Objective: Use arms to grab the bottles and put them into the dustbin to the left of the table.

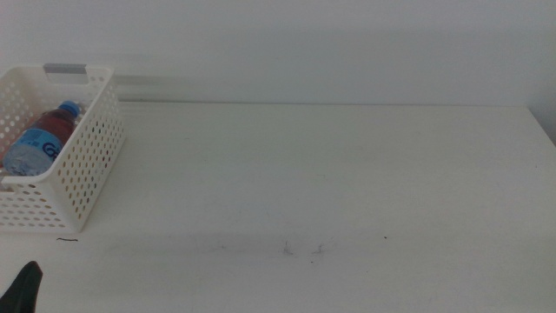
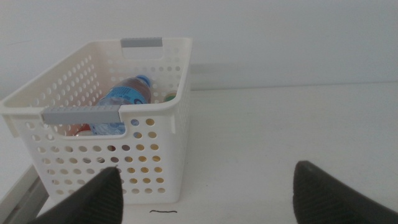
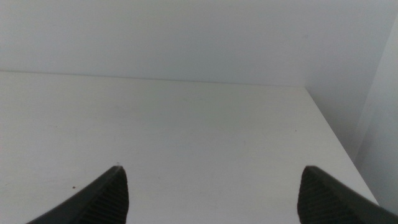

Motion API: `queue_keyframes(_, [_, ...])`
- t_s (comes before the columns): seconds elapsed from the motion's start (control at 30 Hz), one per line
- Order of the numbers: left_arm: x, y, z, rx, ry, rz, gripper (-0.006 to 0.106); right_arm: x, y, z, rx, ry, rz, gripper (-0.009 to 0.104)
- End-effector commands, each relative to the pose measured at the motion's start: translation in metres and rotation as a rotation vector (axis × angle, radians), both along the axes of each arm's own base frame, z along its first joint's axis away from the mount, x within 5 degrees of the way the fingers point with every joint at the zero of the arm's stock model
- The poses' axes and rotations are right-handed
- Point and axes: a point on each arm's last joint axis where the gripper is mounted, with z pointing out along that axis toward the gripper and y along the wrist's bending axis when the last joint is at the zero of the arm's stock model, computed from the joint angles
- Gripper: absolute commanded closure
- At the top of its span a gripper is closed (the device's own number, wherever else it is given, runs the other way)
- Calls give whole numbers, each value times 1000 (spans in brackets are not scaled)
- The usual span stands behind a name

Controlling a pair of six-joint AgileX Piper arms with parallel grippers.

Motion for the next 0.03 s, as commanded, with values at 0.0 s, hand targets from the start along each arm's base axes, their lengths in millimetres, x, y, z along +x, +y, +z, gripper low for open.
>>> queue_keyframes(0.0, [0, 0, 1, -1, -14, 0, 7, 0, 0, 0, -10, -11, -7, 8])
